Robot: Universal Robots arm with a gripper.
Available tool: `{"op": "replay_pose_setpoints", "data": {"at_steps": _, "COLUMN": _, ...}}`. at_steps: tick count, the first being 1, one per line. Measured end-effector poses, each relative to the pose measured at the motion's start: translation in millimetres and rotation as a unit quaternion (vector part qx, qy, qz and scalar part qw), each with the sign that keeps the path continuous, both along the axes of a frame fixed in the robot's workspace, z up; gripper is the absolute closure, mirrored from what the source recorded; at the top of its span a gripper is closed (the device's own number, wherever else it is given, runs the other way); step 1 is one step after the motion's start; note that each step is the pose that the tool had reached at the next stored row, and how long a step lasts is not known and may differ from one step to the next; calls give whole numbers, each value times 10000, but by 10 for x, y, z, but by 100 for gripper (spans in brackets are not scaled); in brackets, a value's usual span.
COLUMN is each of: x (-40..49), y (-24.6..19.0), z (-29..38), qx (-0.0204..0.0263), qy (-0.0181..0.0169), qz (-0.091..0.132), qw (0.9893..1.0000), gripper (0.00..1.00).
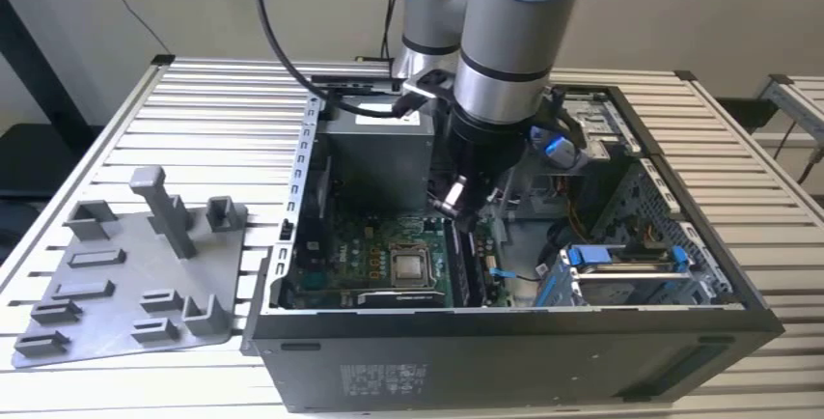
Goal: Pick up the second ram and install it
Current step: 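Press down the second ram until it locks into place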
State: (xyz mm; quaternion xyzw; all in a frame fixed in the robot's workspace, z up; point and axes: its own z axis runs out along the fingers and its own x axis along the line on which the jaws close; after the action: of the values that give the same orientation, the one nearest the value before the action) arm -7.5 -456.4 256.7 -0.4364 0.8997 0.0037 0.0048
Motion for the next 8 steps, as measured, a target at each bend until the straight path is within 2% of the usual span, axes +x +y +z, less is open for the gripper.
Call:
{"op": "replay_pose_setpoints", "data": {"at_steps": 4, "x": -3, "y": 0, "z": -8, "qx": 1, "qy": 0, "qz": 357, "qw": 9994, "gripper": 89}}
{"op": "replay_pose_setpoints", "data": {"at_steps": 8, "x": -6, "y": 0, "z": -17, "qx": 0, "qy": 0, "qz": 722, "qw": 9974, "gripper": 89}}
